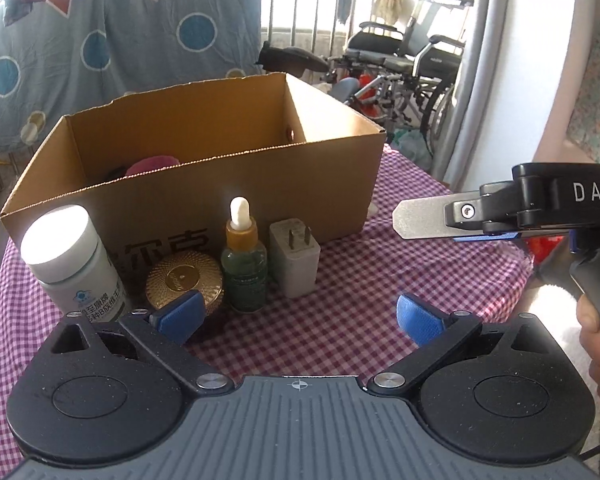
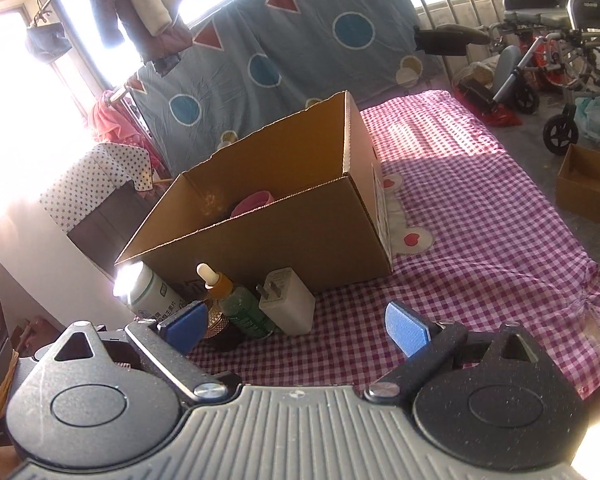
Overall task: Organize rigid objects
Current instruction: 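Reach the right gripper down and grasp the white plug charger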
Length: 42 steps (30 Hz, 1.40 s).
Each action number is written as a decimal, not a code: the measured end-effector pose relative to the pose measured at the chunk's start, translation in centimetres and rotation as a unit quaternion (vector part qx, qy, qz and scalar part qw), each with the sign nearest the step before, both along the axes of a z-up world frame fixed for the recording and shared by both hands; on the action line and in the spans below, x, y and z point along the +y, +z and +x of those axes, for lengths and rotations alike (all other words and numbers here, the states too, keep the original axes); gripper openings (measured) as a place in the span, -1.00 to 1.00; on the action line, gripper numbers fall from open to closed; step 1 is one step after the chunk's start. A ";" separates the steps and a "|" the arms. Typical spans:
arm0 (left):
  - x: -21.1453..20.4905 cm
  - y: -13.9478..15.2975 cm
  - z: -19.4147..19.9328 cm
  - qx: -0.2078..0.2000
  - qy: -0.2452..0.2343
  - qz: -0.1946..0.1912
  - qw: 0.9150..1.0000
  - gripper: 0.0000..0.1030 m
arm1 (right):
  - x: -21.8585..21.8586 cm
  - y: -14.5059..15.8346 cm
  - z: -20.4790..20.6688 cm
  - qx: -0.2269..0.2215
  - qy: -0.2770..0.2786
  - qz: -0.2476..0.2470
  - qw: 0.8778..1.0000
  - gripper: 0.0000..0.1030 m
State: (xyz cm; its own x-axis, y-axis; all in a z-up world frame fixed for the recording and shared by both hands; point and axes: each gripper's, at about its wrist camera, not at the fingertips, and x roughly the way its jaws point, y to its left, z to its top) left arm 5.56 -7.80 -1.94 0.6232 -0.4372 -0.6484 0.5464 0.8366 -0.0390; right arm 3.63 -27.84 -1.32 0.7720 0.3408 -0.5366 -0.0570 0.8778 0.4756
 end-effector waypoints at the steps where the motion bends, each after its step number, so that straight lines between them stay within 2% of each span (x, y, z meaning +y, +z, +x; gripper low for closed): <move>1: -0.4 -0.3 -0.1 -0.005 -0.005 0.008 1.000 0.99 | 0.1 -0.3 0.5 0.003 0.000 0.005 1.000 0.86; 5: -2.2 -1.6 -0.1 -0.022 -0.016 0.039 0.999 0.99 | 0.5 -1.4 2.1 0.020 0.002 0.025 0.999 0.67; 12: -3.7 -2.2 -0.2 -0.056 -0.040 0.037 0.997 0.97 | 0.0 -2.3 4.1 0.036 -0.003 0.060 0.998 0.43; 19: -4.5 -2.4 0.1 -0.063 -0.037 0.042 0.996 0.80 | -1.1 -3.5 4.9 0.047 0.000 0.093 0.995 0.25; 21: -4.7 -2.5 0.2 -0.066 -0.033 0.044 0.996 0.66 | -1.3 -3.7 5.0 0.047 0.001 0.101 0.994 0.21; 25: -5.0 -2.9 0.7 -0.060 -0.024 0.056 0.996 0.43 | -2.0 -4.1 5.6 0.048 0.005 0.128 0.991 0.07; 34: -5.2 -3.3 2.4 -0.044 0.006 0.058 0.997 0.21 | -2.4 -5.6 8.0 0.062 0.019 0.179 0.982 -0.19; 42: -5.5 -3.8 3.7 -0.029 0.020 0.055 0.998 0.05 | -2.4 -7.2 11.1 0.087 0.041 0.217 0.971 -0.27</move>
